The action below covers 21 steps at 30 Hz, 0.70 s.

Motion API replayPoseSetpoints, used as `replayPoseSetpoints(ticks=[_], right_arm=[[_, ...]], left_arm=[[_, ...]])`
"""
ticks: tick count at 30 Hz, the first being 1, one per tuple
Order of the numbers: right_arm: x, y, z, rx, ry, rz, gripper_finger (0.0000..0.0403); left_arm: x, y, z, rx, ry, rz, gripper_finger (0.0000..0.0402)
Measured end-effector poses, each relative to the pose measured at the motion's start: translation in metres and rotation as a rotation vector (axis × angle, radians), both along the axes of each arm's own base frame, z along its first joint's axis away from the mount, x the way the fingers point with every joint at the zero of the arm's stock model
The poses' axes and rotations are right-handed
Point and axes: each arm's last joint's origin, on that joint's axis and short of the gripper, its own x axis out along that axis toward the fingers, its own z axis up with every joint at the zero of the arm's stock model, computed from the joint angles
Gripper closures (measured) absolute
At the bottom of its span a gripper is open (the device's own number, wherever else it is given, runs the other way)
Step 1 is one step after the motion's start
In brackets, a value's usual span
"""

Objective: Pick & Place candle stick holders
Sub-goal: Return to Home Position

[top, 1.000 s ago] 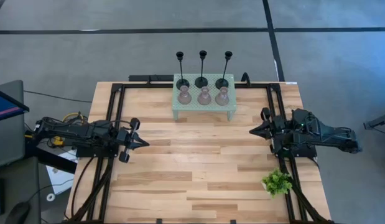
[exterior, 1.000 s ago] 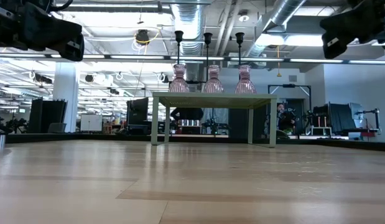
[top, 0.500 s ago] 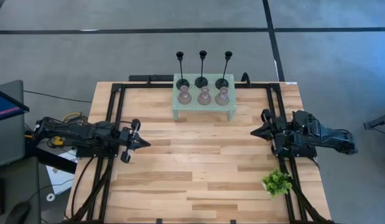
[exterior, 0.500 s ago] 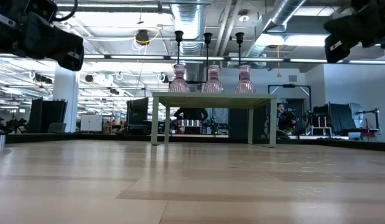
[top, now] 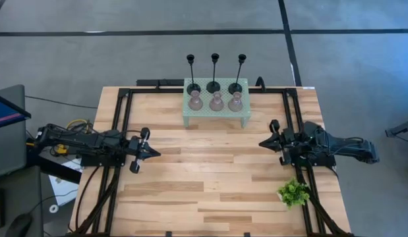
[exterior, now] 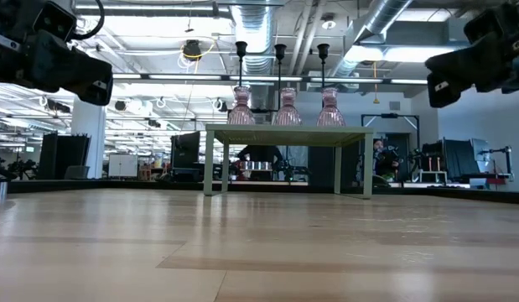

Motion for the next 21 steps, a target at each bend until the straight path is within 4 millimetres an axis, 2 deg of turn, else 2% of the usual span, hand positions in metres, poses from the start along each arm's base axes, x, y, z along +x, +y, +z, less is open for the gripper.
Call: replayPoseSetpoints(ticks=[11,21], right_arm=[[0.0017,0.0,-0.0012,-0.02,-0.032,0.006,0.0403],[0.0021,-0.0019,-0.0023,-0.015,-0.02,-0.057,0.0403]], left_arm=[[-0.0001,0.0,0.0004,-0.001,-0.003,0.0,0.0395],[-0.0001,0.0,0.0011,-0.006,-0.009,0.0,0.0395]])
